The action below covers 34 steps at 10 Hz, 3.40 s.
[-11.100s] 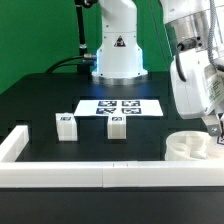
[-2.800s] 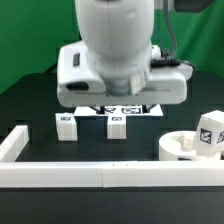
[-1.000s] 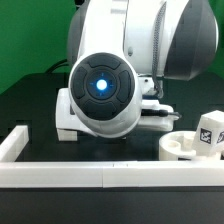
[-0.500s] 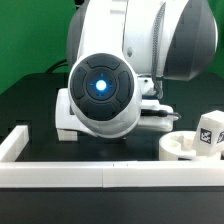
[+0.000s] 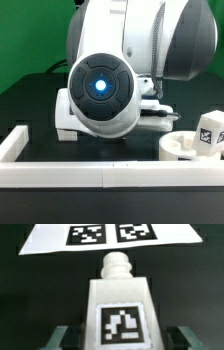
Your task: Assemble stool
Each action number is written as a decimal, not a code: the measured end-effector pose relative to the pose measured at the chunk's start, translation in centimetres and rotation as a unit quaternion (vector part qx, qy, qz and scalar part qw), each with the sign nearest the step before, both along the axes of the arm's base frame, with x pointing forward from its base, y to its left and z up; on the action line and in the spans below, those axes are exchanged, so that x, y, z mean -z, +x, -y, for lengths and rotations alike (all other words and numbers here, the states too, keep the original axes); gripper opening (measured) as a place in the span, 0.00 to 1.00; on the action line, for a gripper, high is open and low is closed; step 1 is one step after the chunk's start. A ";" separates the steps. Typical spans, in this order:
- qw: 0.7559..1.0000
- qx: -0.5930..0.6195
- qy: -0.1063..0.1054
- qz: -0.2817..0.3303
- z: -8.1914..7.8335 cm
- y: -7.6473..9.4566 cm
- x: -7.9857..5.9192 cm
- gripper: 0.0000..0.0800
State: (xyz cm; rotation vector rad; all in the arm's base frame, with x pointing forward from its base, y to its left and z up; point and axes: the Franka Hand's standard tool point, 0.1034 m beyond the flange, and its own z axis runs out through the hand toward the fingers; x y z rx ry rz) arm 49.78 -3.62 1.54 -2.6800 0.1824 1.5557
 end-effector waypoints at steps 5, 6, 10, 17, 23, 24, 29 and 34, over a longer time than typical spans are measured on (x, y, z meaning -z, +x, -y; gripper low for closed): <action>0.997 0.048 -0.011 0.053 -0.8 3.1 -6.3 0.42; 0.992 0.046 -0.018 0.113 -0.9 4.6 -5.8 0.42; 0.974 0.115 -0.023 0.192 -3.3 5.4 -8.5 0.42; 0.897 0.155 -0.042 0.413 -3.7 9.1 -12.3 0.42; 0.755 0.017 -0.082 0.651 -4.8 11.0 -10.9 0.42; 0.728 0.015 -0.083 0.680 -5.0 11.0 -10.8 0.42; 0.678 0.029 -0.090 0.729 -7.9 8.6 -9.4 0.42; 0.678 0.026 -0.090 0.729 -8.0 8.5 -9.3 0.42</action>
Offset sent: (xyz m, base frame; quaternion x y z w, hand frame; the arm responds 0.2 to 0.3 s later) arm 0.0121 0.0027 0.0728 0.0348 -0.0630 0.0452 0.9964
